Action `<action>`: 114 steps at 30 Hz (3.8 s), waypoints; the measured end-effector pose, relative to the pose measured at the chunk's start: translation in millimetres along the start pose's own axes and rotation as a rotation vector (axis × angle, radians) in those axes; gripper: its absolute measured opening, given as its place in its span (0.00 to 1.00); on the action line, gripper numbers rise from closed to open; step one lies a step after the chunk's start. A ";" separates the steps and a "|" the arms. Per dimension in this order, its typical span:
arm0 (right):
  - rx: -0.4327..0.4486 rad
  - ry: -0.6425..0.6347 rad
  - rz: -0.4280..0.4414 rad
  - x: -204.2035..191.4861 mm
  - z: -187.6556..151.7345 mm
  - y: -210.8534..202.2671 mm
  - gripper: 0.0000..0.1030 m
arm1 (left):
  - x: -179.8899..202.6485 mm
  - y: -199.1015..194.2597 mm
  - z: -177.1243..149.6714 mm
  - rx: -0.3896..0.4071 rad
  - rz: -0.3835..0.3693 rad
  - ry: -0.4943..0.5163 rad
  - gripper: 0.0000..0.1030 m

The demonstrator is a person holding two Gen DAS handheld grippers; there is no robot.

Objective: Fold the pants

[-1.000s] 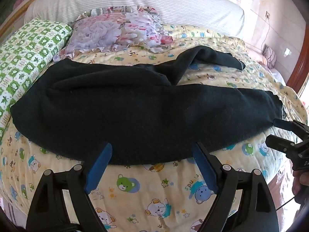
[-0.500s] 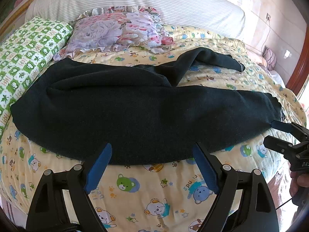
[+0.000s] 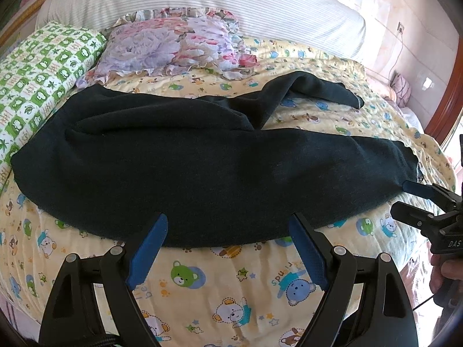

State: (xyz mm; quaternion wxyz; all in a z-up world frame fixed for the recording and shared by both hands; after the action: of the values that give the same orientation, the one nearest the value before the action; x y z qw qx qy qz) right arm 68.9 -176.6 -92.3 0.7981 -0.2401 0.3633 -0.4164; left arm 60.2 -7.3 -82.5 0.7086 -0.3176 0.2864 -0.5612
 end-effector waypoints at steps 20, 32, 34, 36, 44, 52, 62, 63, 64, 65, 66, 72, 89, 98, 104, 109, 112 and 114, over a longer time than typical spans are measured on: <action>0.005 0.006 0.006 3.1 3.1 0.5 0.97 | 3.5 3.1 4.9 0.001 -0.016 0.005 0.84; 0.020 0.026 0.002 13.8 12.4 -2.3 0.97 | 5.5 10.1 19.0 0.004 -0.025 0.030 0.84; 0.020 0.031 0.001 17.0 14.6 -2.9 0.97 | 5.7 12.3 24.6 0.008 -0.026 0.035 0.84; 0.021 0.035 0.000 20.7 17.9 -3.2 0.97 | 5.9 14.6 30.7 0.011 -0.028 0.040 0.84; 0.035 0.019 -0.018 40.6 45.3 -4.4 0.97 | 17.2 29.6 56.3 0.013 -0.038 0.083 0.84; 0.068 -0.032 -0.039 77.9 99.9 -4.8 0.97 | 43.1 49.1 93.6 0.030 -0.035 0.161 0.84; 0.016 -0.133 -0.054 127.5 153.3 29.4 0.97 | 69.9 95.7 126.0 -0.027 -0.045 0.231 0.84; 0.006 -0.155 -0.055 129.0 156.1 34.0 0.97 | 71.6 100.6 127.7 -0.034 -0.045 0.235 0.84; -0.003 -0.175 -0.057 130.4 158.5 38.7 0.97 | 72.8 104.0 128.6 -0.038 -0.046 0.238 0.84; -0.011 -0.187 -0.057 132.4 161.2 43.0 0.97 | 73.7 107.3 129.3 -0.043 -0.047 0.243 0.84; -0.019 -0.202 -0.056 133.6 163.0 47.6 0.97 | 75.7 111.3 130.2 -0.046 -0.043 0.250 0.84; -0.051 -0.257 -0.061 138.1 169.9 68.9 0.97 | 81.2 123.3 133.2 -0.060 -0.039 0.271 0.84; -0.109 -0.207 -0.042 165.6 167.7 87.4 0.28 | 93.6 154.8 136.7 -0.089 -0.009 0.375 0.18; -0.015 -0.232 -0.018 137.3 181.6 43.2 0.07 | 77.5 109.6 153.9 0.013 -0.029 0.403 0.07; 0.039 -0.267 -0.028 112.8 174.5 -8.1 0.07 | 77.7 62.7 148.3 0.069 -0.051 0.430 0.07; 0.054 -0.251 -0.033 106.8 143.6 -37.3 0.07 | 91.3 37.8 122.3 0.094 -0.062 0.458 0.07; 0.052 -0.224 -0.036 105.4 118.1 -48.5 0.07 | 98.5 25.5 101.3 0.108 -0.064 0.489 0.07; 0.046 -0.212 -0.033 103.3 101.3 -52.4 0.07 | 99.7 24.9 93.0 0.107 -0.062 0.504 0.07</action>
State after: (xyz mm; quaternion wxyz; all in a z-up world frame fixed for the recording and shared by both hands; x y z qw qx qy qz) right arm 162.5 -283.3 -32.8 0.8305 -0.2704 0.2633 -0.4097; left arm 167.0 -88.5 -47.6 0.6131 -0.1383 0.4141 -0.6585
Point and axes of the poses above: each gripper's, at about its wrist camera, not at the fingertips, and y roughly the way its jaws point, x to its right, z to its top, the point moved 10 cm from there along y, roughly the way its jaws point, and after that the axes turned 10 degrees about z, right-handed, at the moved point
